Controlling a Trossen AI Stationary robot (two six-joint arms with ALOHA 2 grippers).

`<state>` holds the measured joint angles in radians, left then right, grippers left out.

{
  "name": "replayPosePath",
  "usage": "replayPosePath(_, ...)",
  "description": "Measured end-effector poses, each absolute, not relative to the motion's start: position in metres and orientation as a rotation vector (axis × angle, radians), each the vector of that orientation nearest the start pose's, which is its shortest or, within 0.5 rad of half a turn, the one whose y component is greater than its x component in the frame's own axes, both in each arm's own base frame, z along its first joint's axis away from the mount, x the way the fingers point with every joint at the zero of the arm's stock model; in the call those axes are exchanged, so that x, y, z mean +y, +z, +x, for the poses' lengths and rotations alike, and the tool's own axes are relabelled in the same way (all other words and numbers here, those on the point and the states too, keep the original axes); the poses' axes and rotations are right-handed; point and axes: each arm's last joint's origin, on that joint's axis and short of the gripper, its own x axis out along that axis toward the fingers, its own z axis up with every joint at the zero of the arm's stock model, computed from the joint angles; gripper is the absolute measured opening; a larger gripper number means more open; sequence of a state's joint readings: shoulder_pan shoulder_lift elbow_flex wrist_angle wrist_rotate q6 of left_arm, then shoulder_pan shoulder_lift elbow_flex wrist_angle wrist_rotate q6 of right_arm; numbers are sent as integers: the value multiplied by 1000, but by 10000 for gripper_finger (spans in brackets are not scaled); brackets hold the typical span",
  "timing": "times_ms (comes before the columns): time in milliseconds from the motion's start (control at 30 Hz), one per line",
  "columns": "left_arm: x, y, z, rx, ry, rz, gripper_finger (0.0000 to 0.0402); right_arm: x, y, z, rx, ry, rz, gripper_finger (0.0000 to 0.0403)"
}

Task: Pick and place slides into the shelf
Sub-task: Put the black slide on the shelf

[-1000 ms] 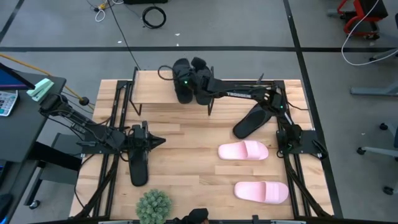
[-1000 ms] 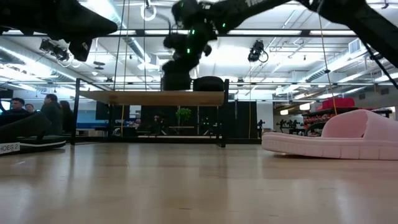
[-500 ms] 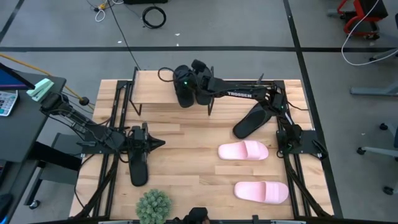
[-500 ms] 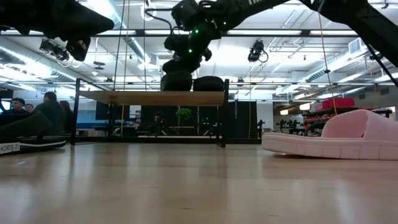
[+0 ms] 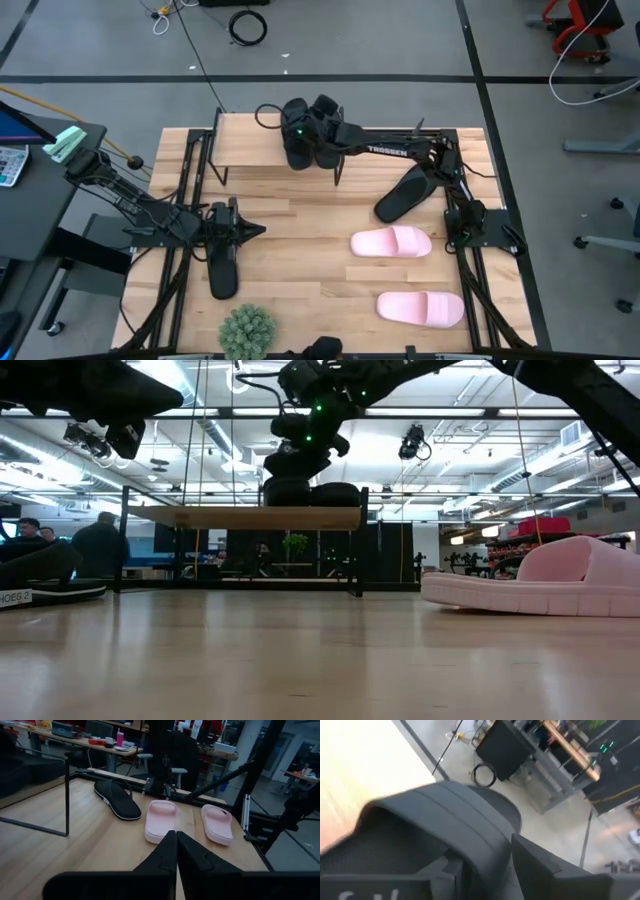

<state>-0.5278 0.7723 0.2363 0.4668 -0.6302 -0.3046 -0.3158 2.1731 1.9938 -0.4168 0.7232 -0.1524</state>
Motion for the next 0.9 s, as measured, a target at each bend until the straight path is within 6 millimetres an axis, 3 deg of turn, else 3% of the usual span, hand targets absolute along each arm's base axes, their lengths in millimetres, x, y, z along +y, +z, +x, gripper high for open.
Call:
replayPosePath(533, -71, 208, 148, 45, 89, -273, 13, -166, 286, 464, 648, -903, -85, 140)
replayPosePath(733, -71, 208, 148, 45, 89, -273, 10, -176, 286, 462, 596, -872, 54, 140)
replayPosePath(900, -71, 208, 148, 45, 85, -273, 17, -186, 285, 456, 602, -925, 56, 140)
